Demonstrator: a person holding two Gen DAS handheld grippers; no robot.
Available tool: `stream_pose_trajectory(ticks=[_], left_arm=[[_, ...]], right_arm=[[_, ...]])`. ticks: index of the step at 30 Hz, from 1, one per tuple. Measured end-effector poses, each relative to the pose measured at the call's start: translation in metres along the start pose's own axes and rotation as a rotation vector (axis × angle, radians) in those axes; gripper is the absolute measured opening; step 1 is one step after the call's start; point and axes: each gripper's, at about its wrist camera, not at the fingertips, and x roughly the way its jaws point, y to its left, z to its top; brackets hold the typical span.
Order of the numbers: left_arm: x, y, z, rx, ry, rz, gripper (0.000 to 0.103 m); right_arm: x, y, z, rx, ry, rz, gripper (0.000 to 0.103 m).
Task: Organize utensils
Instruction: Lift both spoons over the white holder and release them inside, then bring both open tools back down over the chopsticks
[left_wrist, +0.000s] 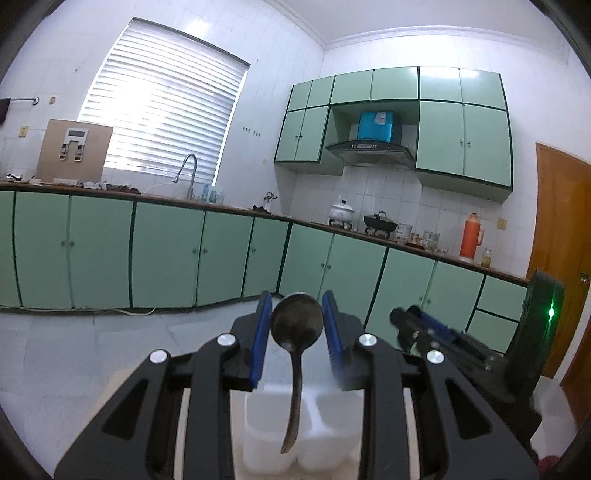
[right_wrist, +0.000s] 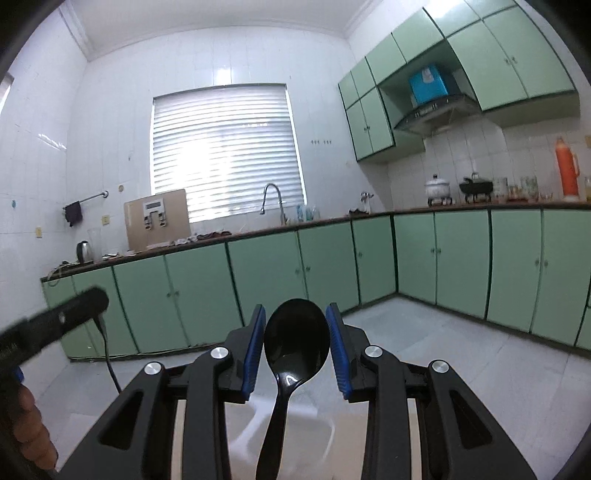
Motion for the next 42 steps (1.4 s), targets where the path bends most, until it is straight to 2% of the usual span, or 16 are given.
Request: stream_pose_trajectory(ticks=[3, 7, 11, 16, 19, 23, 26, 29, 34, 39, 42], left_arm=[[0.026, 0.0, 0.0, -0.009, 0.0, 0.005, 0.027], [0.059, 0.005, -0.021, -0.012, 0.06, 0.018, 0.027], [0.08, 0.015, -0.045, -0.023, 0.142, 0.036, 0.027], [0.08, 0.025, -0.062, -0.015, 0.179, 0.04, 0.03], [0.072, 0.03, -0.066, -0.005, 0.183, 0.043, 0.041], [0.058, 0.033, -0.069, -0.001, 0.189, 0.055, 0.041], [0.038, 0.034, -0.071, 0.018, 0.194, 0.078, 0.048], [0.014, 0.033, -0.076, 0.038, 0.234, 0.101, 0.058], [-0.032, 0.034, -0.103, 0.056, 0.367, 0.141, 0.077], [-0.067, 0.035, -0.142, 0.088, 0.512, 0.174, 0.086], [-0.083, 0.038, -0.158, 0.084, 0.583, 0.178, 0.089]], right_arm=[[0.025, -0.008, -0.003, 0.014, 0.007, -0.017, 0.033], [0.053, -0.016, -0.022, 0.012, 0.063, -0.046, 0.033], [0.058, -0.019, -0.043, 0.014, 0.109, -0.04, 0.033], [0.055, -0.019, -0.058, 0.016, 0.152, -0.005, 0.034], [0.047, -0.02, -0.065, 0.034, 0.168, 0.011, 0.035], [0.031, -0.021, -0.068, 0.049, 0.173, 0.005, 0.04], [0.009, -0.023, -0.067, 0.072, 0.179, -0.018, 0.049], [-0.014, -0.025, -0.069, 0.085, 0.205, -0.044, 0.063], [-0.069, -0.023, -0.096, 0.095, 0.317, -0.112, 0.087], [-0.108, -0.012, -0.13, 0.055, 0.442, -0.165, 0.097], [-0.124, -0.007, -0.15, 0.059, 0.513, -0.17, 0.097]])
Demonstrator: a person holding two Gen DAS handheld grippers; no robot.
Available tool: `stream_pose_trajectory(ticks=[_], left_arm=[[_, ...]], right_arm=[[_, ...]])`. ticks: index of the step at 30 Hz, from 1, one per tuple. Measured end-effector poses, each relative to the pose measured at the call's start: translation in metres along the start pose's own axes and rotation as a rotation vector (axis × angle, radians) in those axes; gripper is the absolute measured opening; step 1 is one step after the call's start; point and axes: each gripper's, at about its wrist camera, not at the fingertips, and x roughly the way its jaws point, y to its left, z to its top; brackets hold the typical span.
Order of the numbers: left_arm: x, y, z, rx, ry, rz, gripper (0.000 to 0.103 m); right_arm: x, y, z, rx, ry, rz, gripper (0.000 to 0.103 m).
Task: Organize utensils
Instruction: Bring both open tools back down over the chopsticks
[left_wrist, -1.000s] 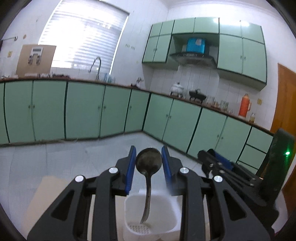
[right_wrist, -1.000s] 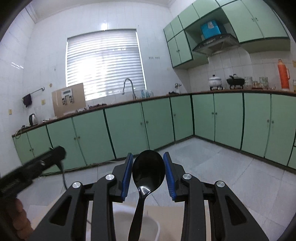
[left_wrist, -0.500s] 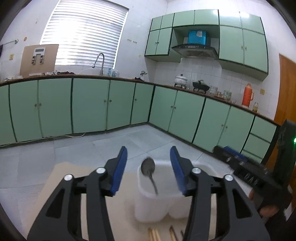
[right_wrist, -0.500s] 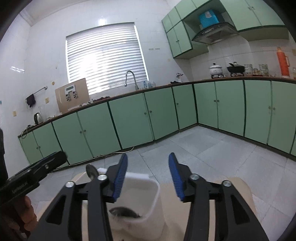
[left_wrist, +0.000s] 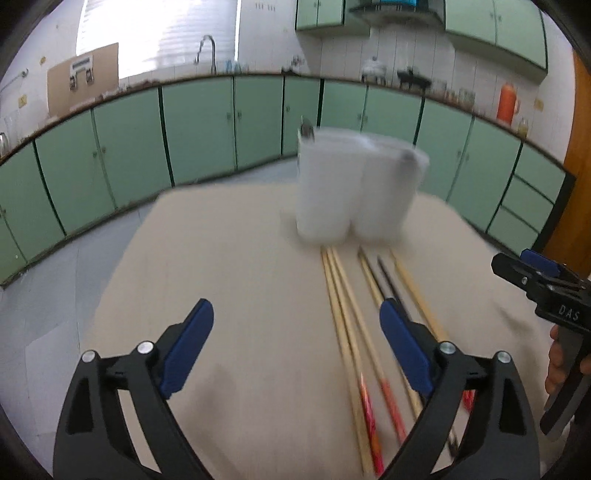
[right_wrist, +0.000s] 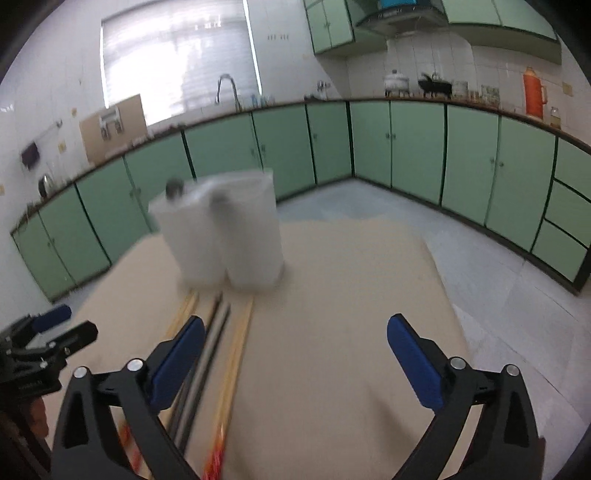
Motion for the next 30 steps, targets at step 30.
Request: stream_pose_trajectory(ticks=[30], left_arm=[[-0.009, -0.006, -0.082, 0.018, 0.199, 0.064, 0.078]], right_arm=[[-0.041, 0.03, -0.094, -0.067, 0.227, 0.04, 0.062]])
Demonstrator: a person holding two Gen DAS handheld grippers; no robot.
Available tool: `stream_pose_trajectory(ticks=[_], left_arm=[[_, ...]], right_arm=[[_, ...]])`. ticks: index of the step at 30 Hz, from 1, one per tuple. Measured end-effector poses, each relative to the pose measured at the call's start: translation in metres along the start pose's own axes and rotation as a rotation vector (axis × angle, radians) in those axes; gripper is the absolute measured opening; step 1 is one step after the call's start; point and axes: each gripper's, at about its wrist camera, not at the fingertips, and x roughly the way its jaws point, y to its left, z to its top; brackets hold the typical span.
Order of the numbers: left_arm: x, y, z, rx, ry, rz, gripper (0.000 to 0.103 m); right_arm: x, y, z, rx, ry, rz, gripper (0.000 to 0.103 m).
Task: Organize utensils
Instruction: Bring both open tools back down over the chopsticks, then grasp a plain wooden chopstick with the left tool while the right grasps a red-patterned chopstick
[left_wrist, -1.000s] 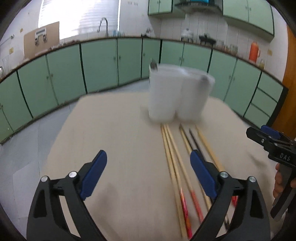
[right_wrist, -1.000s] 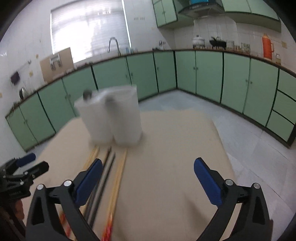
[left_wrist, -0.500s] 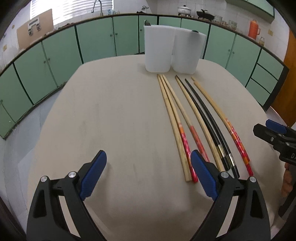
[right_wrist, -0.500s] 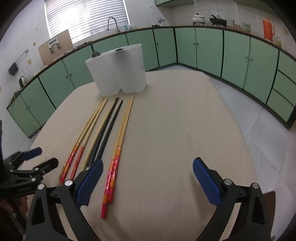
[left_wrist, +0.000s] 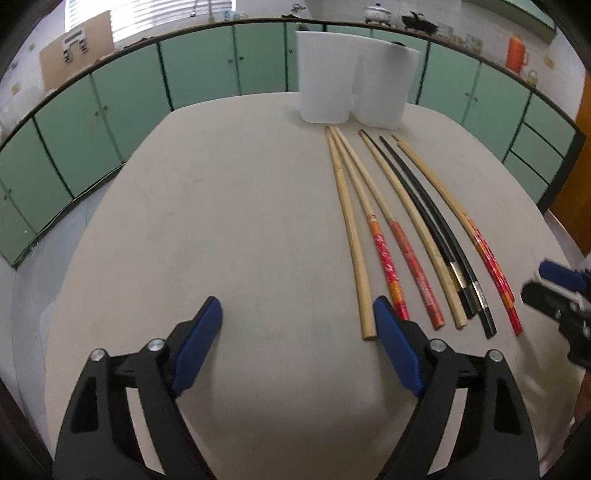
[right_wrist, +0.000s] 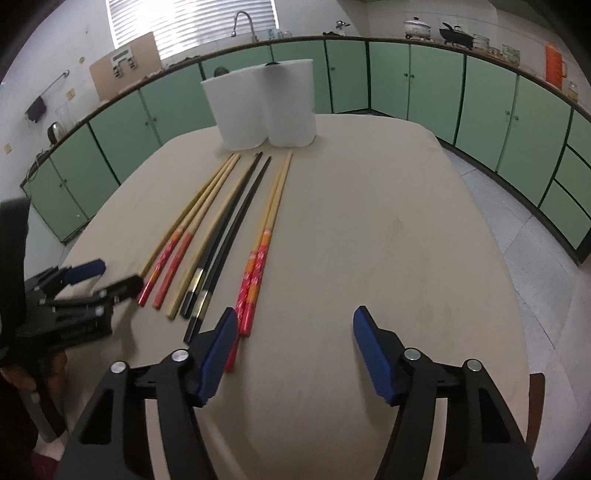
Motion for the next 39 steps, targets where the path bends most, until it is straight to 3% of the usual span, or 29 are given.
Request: stream_pose_trajectory(ticks=[5, 17, 23, 27, 30, 32, 35, 39], left_arm=[[-0.001, 0.004, 0.001, -0.011, -0.007, 0.016, 0.073], [-0.003, 0.003, 0.002, -0.018, -0.009, 0.013, 0.07], [-0.004, 0.003, 0.002, -0.019, -0.007, 0.011, 0.069], [-0.005, -0.001, 0.002, -0.011, -0.011, 0.007, 0.066], [-0.007, 0.0, 0.001, -0.006, -0.012, -0.007, 0.059], [-0.008, -0.002, 0.001, 0.005, -0.016, -0.013, 0.054], [-0.009, -0.007, 0.0, 0.019, -0.022, -0.026, 0.042], [-0.009, -0.011, 0.0, 0.031, -0.03, -0.072, 0.018]], right_arm=[[0.004, 0.006, -0.007, -0.04, 0.02, -0.022, 0.055], [0.008, 0.022, -0.009, -0.099, 0.0, -0.05, 0.055], [0.008, 0.016, -0.005, -0.079, -0.008, -0.046, 0.04], [0.009, 0.019, -0.005, -0.084, -0.012, -0.045, 0.039], [0.01, 0.02, -0.005, -0.085, -0.017, -0.042, 0.036], [0.011, 0.021, -0.005, -0.086, -0.021, -0.038, 0.028], [0.012, 0.021, -0.004, -0.083, -0.021, -0.029, 0.014], [0.013, 0.02, -0.003, -0.082, -0.021, -0.023, 0.007]])
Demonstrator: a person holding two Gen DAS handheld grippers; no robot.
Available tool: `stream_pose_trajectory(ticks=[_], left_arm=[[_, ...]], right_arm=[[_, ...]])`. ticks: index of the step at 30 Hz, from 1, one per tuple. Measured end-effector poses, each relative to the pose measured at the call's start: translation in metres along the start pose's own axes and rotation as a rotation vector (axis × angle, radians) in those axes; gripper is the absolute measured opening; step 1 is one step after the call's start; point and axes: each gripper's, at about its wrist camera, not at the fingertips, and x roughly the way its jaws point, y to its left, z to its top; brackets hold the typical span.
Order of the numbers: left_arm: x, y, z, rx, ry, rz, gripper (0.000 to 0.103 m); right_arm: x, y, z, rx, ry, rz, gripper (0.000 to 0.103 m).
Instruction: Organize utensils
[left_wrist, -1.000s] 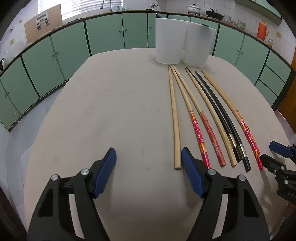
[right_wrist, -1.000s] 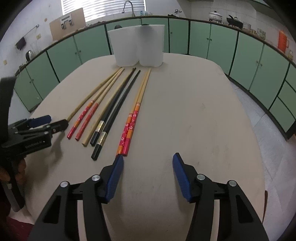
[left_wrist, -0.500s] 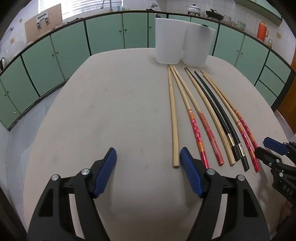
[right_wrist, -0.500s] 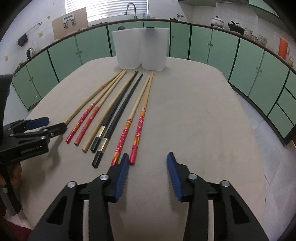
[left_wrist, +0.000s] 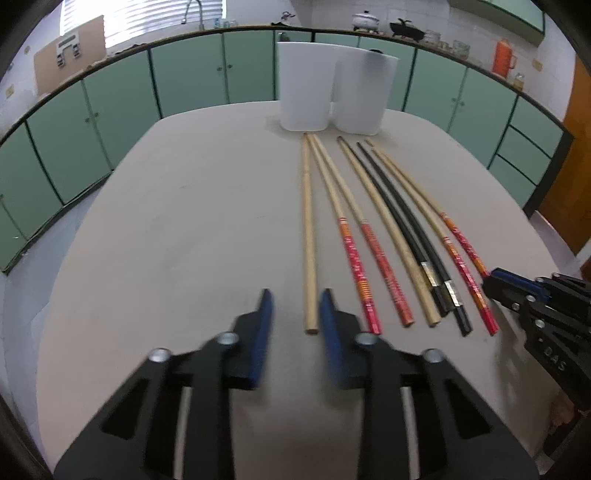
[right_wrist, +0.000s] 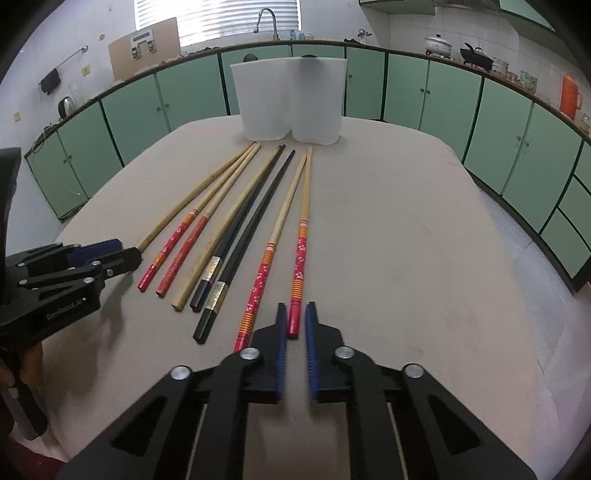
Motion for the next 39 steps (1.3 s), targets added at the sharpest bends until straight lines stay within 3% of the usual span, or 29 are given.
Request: stream_pose_trajectory(ticks=[3, 5, 6, 7, 8, 14, 26, 35, 39], left_arm=[[-0.001, 0.001, -0.001, -0.002, -0.002, -0.025, 0.018], [-0.002, 0.003, -0.001, -0.002, 0.009, -0.069, 0.031], [-0.005, 0.003, -0.002, 0.006, 0.012, -0.088, 0.046], [-0.008, 0.002, -0.005, 0.015, 0.008, -0.08, 0.053], [-0.009, 0.001, -0.007, 0.026, 0.006, -0.073, 0.053], [-0.01, -0.001, -0.017, 0.058, -0.016, -0.03, 0.045], [-0.004, -0.001, -0.007, 0.022, -0.024, -0.039, 0.006], [-0.014, 0.0, -0.001, 0.013, -0.018, -0.037, 0.006], [-0.034, 0.0, 0.011, 0.042, -0.059, -0.027, 0.006]], right_arm=[[0.0, -0.003, 0.0, 0.014, -0.003, 0.017, 0.007], [0.001, -0.005, -0.001, 0.027, -0.004, 0.027, 0.007], [0.001, -0.006, -0.001, 0.03, -0.005, 0.03, 0.007], [0.001, -0.006, -0.001, 0.029, -0.007, 0.031, 0.007], [0.001, -0.006, -0.002, 0.029, -0.008, 0.032, 0.007], [0.001, -0.006, -0.002, 0.035, -0.013, 0.036, 0.007], [0.002, -0.004, -0.001, 0.032, -0.012, 0.026, 0.007], [-0.008, -0.007, 0.005, 0.036, -0.015, 0.02, 0.006], [-0.028, -0.009, 0.017, 0.006, -0.062, -0.003, 0.006]])
